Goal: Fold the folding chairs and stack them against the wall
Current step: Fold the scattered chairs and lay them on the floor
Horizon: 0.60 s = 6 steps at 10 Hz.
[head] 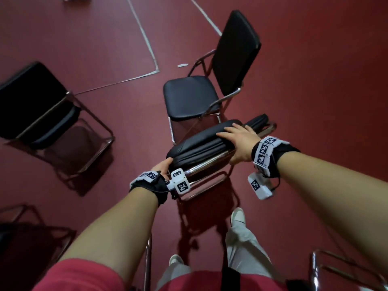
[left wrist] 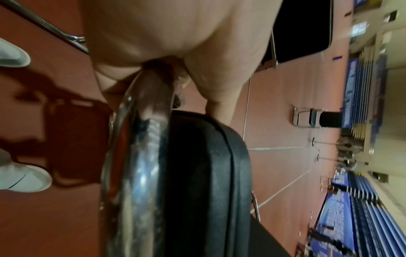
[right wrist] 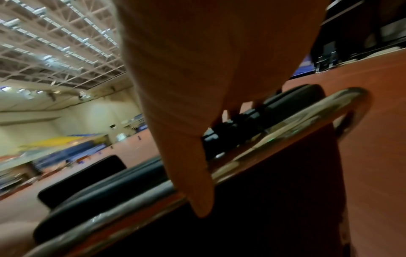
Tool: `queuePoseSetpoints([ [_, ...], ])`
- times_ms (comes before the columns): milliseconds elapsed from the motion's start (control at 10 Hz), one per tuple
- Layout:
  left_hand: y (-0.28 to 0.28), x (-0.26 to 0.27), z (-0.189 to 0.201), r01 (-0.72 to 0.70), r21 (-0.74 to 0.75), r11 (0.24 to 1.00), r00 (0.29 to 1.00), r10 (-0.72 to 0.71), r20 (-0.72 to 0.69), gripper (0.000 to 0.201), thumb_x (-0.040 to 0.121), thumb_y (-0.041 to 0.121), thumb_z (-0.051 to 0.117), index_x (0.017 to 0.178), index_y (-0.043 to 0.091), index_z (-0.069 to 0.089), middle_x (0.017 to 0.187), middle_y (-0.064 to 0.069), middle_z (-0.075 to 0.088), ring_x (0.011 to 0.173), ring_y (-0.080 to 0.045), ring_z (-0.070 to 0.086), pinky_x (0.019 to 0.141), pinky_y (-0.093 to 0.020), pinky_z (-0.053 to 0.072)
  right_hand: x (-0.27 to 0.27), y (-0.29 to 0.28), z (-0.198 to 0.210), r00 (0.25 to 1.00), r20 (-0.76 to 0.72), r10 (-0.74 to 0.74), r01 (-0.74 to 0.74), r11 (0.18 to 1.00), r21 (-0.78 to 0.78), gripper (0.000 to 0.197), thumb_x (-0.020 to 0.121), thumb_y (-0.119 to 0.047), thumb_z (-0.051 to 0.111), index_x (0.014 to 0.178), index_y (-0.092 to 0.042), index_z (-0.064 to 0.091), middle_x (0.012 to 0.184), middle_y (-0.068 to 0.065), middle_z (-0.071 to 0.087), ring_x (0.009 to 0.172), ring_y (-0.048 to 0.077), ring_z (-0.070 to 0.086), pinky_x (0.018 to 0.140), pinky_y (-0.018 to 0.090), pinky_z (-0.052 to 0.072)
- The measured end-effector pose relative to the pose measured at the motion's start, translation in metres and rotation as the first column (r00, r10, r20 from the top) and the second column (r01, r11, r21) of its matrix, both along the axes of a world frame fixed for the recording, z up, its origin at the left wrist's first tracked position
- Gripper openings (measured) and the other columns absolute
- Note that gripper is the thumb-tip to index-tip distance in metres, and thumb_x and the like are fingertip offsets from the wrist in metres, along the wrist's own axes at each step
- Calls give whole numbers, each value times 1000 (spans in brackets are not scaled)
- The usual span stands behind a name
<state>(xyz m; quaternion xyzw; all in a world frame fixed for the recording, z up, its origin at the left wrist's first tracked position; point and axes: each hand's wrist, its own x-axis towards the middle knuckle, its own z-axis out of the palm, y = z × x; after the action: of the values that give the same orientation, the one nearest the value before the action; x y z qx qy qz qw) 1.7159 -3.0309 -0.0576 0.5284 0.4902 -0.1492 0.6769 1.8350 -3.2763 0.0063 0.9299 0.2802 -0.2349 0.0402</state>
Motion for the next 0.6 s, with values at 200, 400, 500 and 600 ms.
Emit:
queuePoseSetpoints([
  [200,-15,10,-2,-220,106,970,975,221,2,17,100,26,55,84,19,56,58,7,66,43,-5,62,40,-18,50,59,14,-8,954,0,300,-297,944,-147,95,54,-64,79,139,-42,42,122,-1,49,119,26,45,99,44,38],
  [400,-42,13,5,-504,41,863,863,505,-5,20,95,26,59,78,17,57,77,-2,58,61,-17,58,60,-29,52,73,13,-18,898,-26,439,-440,893,-92,55,56,-45,74,102,-29,48,93,-8,55,87,22,63,77,36,53],
  [500,-65,17,27,-601,-37,798,797,602,50,22,99,27,56,87,9,60,66,-7,62,42,-19,61,38,-22,48,78,12,-14,881,-35,472,-474,876,-87,51,55,-41,74,97,-27,48,85,-8,57,75,20,61,67,33,57],
  [600,-94,17,40,-668,-78,740,737,672,74,32,94,39,64,88,9,59,67,-10,63,61,-26,63,52,-33,55,78,3,-12,858,-52,512,-514,855,-72,53,56,-43,78,96,-27,47,84,-6,57,76,20,60,66,32,56],
])
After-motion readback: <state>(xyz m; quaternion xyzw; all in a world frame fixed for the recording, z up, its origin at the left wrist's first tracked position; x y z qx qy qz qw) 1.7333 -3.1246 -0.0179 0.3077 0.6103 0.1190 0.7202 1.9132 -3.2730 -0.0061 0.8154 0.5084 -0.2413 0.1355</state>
